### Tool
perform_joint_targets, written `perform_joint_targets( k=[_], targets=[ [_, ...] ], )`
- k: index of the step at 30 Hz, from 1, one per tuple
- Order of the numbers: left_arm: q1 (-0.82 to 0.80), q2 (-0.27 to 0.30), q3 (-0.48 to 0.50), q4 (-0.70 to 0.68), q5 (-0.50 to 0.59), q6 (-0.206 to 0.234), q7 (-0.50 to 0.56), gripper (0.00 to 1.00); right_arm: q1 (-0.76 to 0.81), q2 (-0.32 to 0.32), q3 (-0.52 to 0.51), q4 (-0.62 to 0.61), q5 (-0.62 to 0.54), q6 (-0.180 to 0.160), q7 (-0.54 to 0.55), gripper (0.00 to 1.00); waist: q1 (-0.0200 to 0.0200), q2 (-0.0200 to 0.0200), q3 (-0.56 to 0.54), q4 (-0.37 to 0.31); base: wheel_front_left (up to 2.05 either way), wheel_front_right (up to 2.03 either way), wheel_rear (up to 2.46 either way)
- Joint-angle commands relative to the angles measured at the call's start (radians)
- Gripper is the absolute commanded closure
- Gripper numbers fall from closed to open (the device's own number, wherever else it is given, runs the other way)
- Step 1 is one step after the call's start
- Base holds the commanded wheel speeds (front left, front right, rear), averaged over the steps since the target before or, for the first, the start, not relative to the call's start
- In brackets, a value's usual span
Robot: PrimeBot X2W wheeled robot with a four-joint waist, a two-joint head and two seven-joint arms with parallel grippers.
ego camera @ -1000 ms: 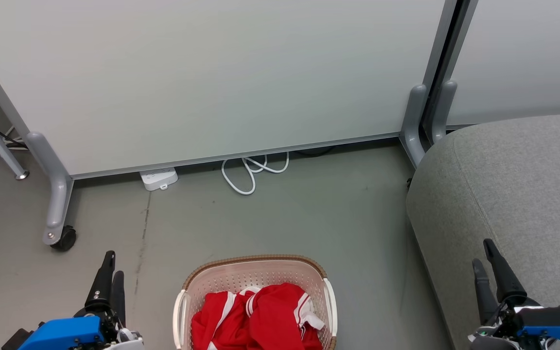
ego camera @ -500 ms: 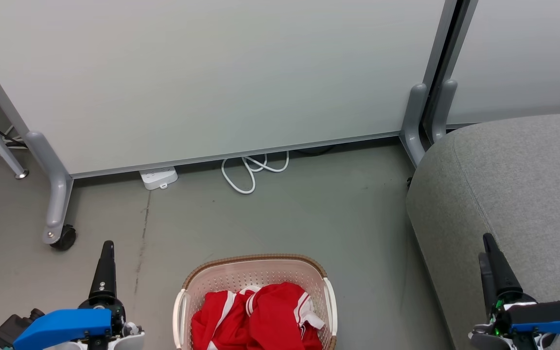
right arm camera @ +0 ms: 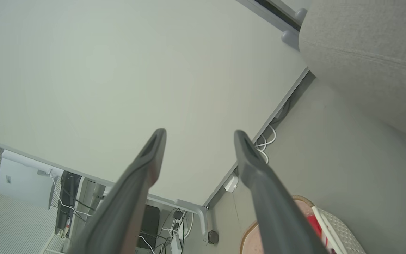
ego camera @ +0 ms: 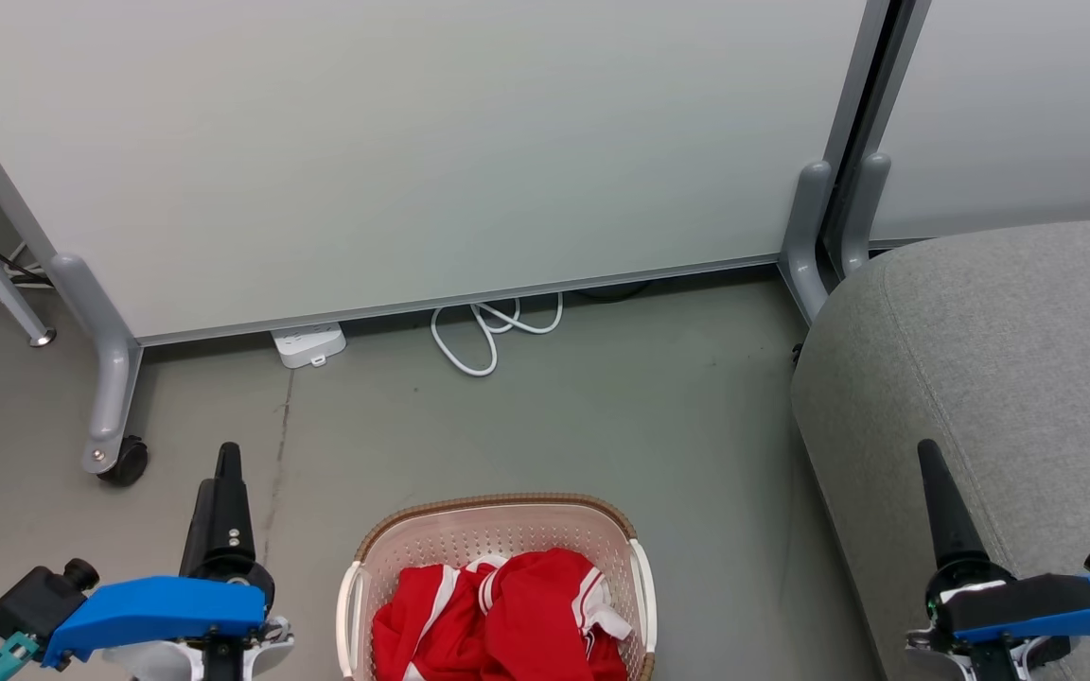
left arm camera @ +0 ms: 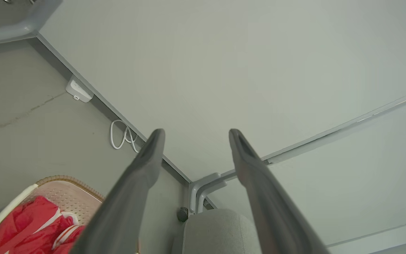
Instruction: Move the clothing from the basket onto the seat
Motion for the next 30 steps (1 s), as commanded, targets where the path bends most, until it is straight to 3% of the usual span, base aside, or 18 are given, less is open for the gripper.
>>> perform_joint_targets(
  k=[1,14,30],
  targets=[
    [-0.027,0.009,-0.005,-0.019,0.029,0.004,-0.009,0.0,-0.015,-0.005,0.004,-0.02,-0.029,0.001,-0.01,0.0,0.0,0.0,0.0,0.0,0.0,0.0,0.0],
    [-0.023,0.011,-0.061,-0.025,0.29,0.038,-0.054,0.0,-0.003,-0.015,0.038,-0.023,-0.262,0.001,-0.054,0.0,0.0,0.0,0.0,0.0,0.0,0.0,0.0],
    [-0.021,0.018,-0.117,-0.002,0.517,0.04,-0.102,0.0,0.008,-0.016,0.058,-0.001,-0.47,0.002,-0.102,0.0,0.0,0.0,-0.001,0.003,0.0,0.0,0.0]
  ],
)
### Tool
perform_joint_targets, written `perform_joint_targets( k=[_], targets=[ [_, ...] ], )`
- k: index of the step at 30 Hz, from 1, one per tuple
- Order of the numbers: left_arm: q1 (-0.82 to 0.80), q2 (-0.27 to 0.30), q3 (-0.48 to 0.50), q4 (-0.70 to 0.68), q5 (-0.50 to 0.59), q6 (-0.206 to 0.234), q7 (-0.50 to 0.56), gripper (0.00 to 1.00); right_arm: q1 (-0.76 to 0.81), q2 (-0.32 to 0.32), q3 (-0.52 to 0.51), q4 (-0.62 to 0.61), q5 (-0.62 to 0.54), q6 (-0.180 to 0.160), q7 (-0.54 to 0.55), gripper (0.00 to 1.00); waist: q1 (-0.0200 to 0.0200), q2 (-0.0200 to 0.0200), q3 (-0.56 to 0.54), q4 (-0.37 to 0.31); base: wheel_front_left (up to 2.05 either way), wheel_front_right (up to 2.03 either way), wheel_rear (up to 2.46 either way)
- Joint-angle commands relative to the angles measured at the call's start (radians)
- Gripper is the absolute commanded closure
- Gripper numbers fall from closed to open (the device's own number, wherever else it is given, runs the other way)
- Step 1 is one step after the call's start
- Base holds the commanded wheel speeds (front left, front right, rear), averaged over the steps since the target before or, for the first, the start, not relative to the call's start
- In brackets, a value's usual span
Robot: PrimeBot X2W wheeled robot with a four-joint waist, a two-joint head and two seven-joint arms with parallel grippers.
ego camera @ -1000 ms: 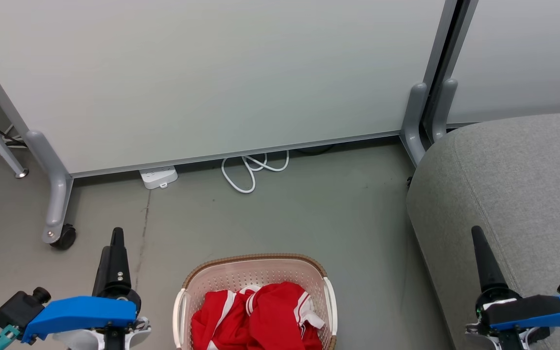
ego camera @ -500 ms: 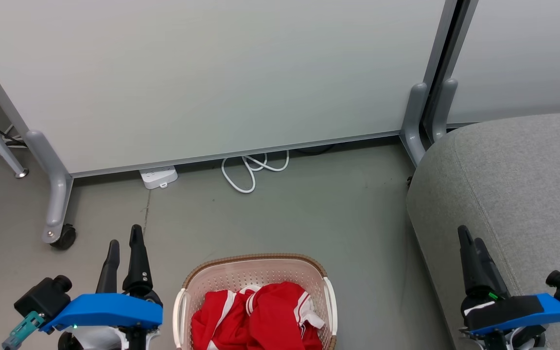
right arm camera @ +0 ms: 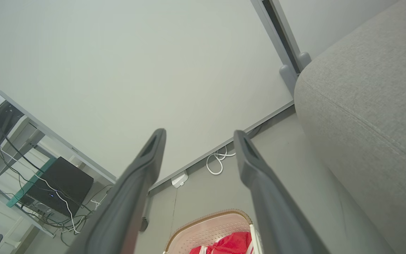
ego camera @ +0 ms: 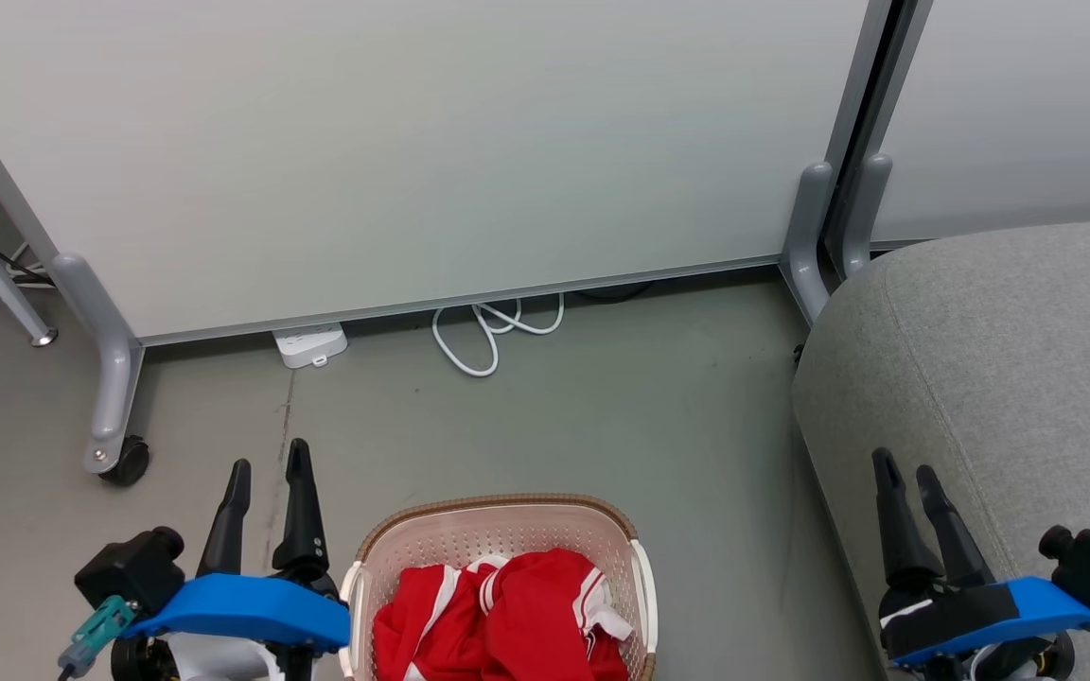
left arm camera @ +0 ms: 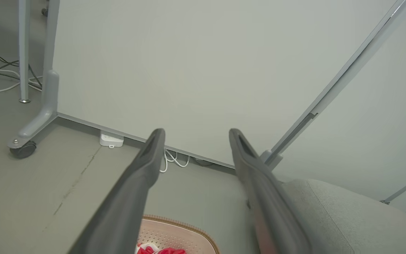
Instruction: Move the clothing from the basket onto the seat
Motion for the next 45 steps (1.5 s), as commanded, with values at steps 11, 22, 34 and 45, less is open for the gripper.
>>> perform_joint_targets(
  k=[11,22,34,45],
  targets=[
    [-0.022,0.011,-0.034,0.001,0.135,0.007,-0.035,0.0,0.005,-0.006,0.016,0.004,-0.132,0.002,-0.036,0.0,0.0,0.0,0.0,0.003,0.0,0.0,0.0],
    [-0.02,0.014,-0.06,0.01,0.243,0.01,-0.062,0.0,0.01,-0.007,0.033,0.013,-0.239,0.002,-0.062,0.0,0.0,0.0,-0.002,0.004,0.0,0.0,0.0],
    [-0.019,0.012,-0.076,0.03,0.346,0.008,-0.089,0.0,0.012,-0.011,0.046,0.028,-0.338,0.002,-0.089,0.0,0.0,0.0,-0.004,0.007,0.0,0.0,0.0],
    [-0.019,0.01,-0.086,0.045,0.429,0.003,-0.11,0.0,0.016,-0.012,0.057,0.035,-0.422,0.002,-0.11,0.0,0.0,0.0,-0.005,0.009,0.0,0.0,0.0]
  ],
)
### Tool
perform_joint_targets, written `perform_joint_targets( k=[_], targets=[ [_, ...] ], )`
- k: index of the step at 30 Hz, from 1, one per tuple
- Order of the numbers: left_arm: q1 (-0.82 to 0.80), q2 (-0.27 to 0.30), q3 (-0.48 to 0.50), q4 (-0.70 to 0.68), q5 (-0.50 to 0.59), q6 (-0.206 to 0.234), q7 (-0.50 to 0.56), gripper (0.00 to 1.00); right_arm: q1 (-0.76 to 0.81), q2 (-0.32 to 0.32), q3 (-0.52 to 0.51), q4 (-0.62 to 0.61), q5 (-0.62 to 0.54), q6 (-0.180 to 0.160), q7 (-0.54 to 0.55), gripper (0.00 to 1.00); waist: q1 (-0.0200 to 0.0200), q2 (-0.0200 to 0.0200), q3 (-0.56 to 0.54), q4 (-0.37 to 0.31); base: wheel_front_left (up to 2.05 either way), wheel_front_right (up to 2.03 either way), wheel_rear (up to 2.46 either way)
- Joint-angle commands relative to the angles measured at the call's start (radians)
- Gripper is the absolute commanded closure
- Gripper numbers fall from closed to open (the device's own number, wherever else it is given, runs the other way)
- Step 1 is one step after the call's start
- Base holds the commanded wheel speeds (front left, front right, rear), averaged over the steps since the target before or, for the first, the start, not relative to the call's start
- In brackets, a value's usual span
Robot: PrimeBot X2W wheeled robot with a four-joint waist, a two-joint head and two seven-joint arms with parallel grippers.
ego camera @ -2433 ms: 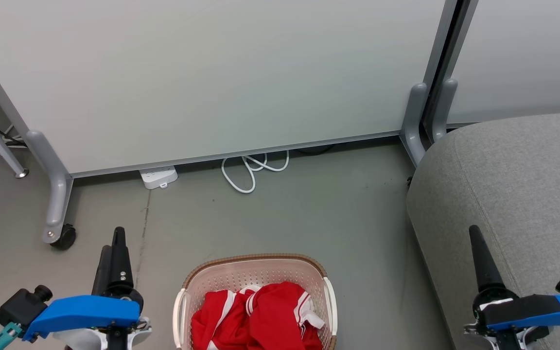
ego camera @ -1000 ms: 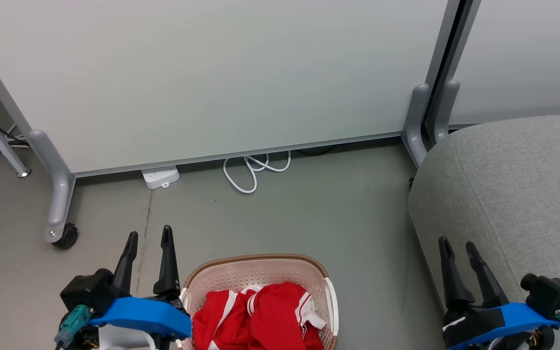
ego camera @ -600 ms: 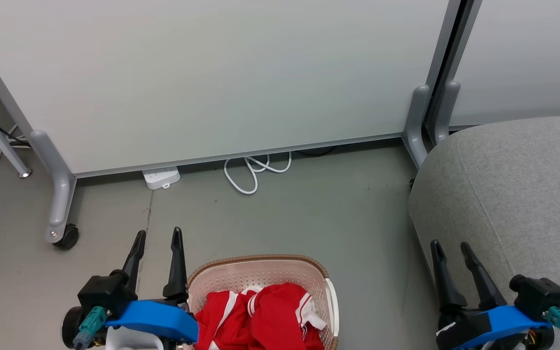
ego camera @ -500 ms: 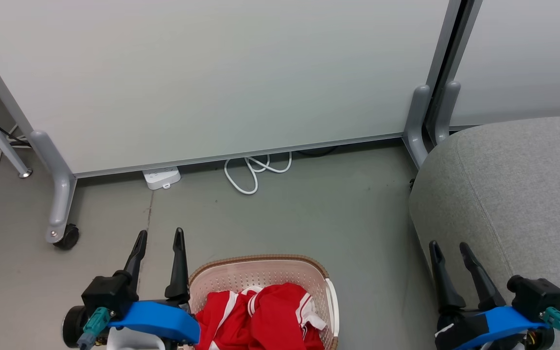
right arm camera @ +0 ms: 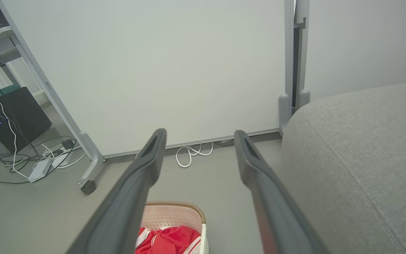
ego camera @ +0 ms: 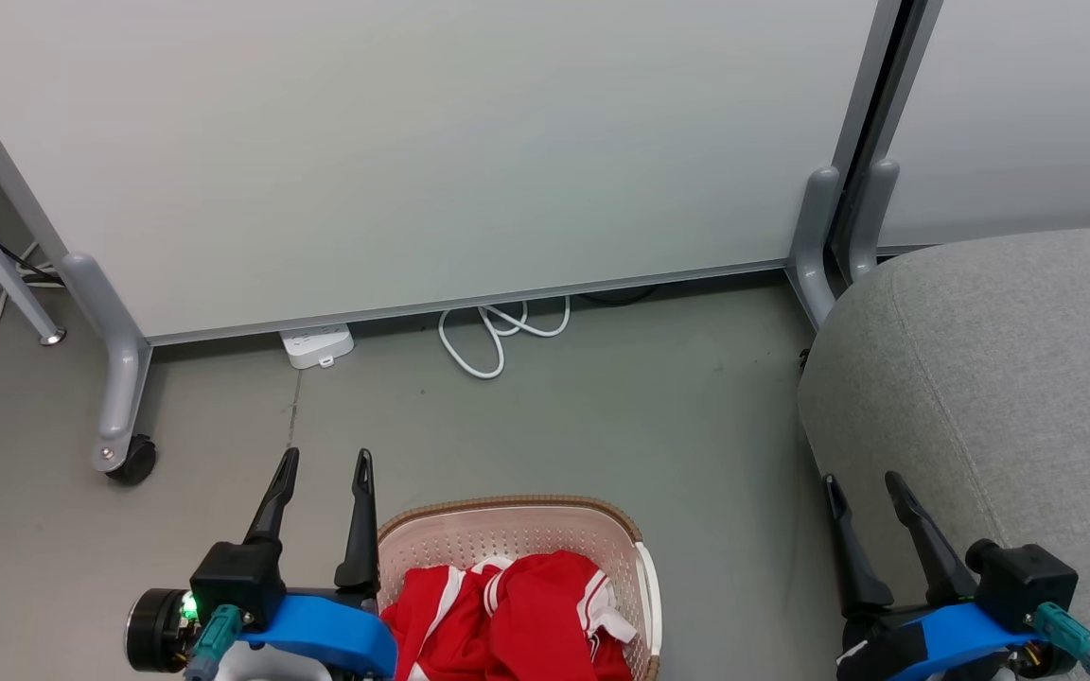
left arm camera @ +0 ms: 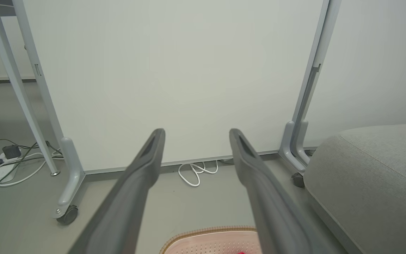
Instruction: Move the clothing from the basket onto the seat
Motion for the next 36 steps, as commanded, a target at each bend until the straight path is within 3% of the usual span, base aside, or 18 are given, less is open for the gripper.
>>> perform_joint_targets(
  k=[1,18,36],
  targets=[
    [-0.014,0.002,-0.005,-0.001,0.012,-0.003,-0.005,0.0,0.005,-0.007,0.001,-0.001,-0.016,0.002,-0.005,0.0,0.0,0.0,0.0,0.0,0.0,0.0,0.0],
    [-0.001,-0.005,-0.015,0.017,0.128,-0.004,-0.037,0.0,0.016,-0.006,0.012,0.011,-0.136,0.002,-0.037,0.0,0.0,0.0,-0.001,0.001,0.0,0.0,0.0],
    [-0.004,-0.008,-0.008,0.037,0.118,-0.008,-0.036,0.0,0.011,-0.008,0.011,0.025,-0.129,0.002,-0.036,0.0,0.0,0.0,0.0,0.005,0.0,0.0,0.0]
  ],
)
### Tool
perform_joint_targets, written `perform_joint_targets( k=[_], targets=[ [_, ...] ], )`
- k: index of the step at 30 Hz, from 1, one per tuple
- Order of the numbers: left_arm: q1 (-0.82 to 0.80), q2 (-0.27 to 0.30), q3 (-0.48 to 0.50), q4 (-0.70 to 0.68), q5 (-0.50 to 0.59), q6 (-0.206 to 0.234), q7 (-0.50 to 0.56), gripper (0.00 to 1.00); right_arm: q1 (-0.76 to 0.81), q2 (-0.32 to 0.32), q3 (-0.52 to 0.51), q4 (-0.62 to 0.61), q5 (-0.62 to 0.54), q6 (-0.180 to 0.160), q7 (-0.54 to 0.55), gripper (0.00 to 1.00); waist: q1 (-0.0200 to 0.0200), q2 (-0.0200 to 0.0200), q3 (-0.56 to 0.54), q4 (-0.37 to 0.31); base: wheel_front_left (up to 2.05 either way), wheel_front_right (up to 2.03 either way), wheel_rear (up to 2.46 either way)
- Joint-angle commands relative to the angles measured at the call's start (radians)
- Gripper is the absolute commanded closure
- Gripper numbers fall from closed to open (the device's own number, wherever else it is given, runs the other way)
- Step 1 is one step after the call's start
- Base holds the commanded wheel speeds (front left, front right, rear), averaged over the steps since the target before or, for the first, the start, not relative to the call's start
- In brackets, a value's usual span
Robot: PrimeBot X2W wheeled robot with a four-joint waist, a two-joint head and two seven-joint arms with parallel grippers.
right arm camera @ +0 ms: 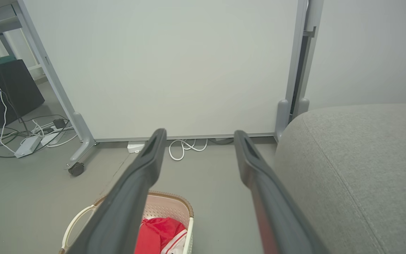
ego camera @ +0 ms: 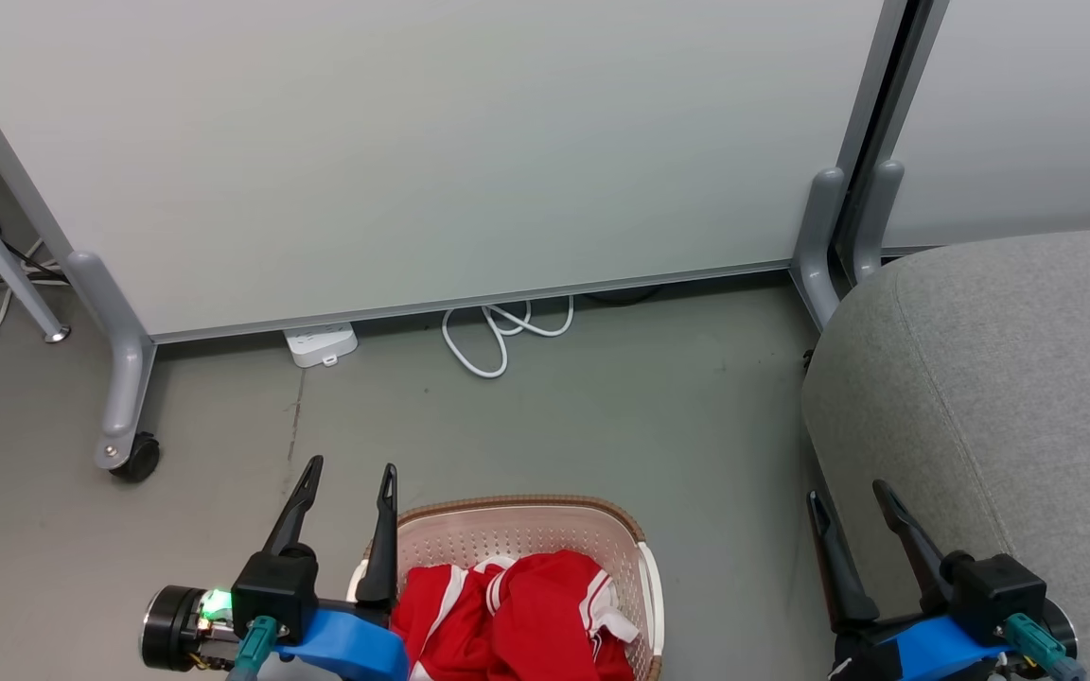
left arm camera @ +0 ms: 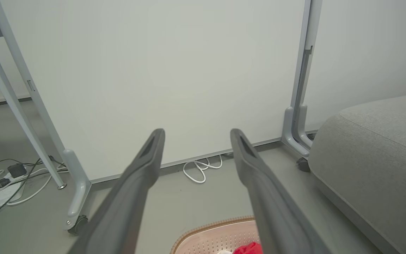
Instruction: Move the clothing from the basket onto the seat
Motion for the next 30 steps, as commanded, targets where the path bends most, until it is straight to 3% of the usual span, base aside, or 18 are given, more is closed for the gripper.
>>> perform_joint_targets(
  k=[1,9,17,26,30],
  targets=[
    [-0.007,-0.001,0.004,0.003,-0.003,-0.004,-0.005,0.0,0.005,-0.007,0.002,0.002,0.003,0.0,-0.006,0.0,0.0,0.0,0.002,0.0,0.0,0.0,0.0],
    [-0.065,-0.001,-0.02,0.042,0.011,-0.033,-0.005,0.0,-0.006,-0.005,0.011,-0.003,0.005,0.0,-0.006,0.0,0.0,0.0,0.027,-0.012,0.0,0.0,0.0],
    [-0.194,0.021,-0.06,0.132,0.019,-0.064,-0.004,0.0,-0.065,-0.014,0.022,-0.014,0.009,0.0,-0.005,0.0,0.0,0.0,0.135,-0.06,0.0,0.0,0.0],
    [-0.347,0.05,-0.139,0.311,-0.013,-0.078,-0.004,0.0,-0.145,-0.015,0.025,-0.033,0.016,0.0,-0.005,0.0,0.0,0.0,0.285,-0.125,0.0,0.0,0.0],
    [-0.415,0.066,-0.225,0.418,-0.068,-0.077,-0.004,0.0,-0.184,-0.017,0.033,-0.042,0.019,0.0,-0.005,0.0,0.0,0.0,0.353,-0.148,0.0,0.0,0.0]
  ],
)
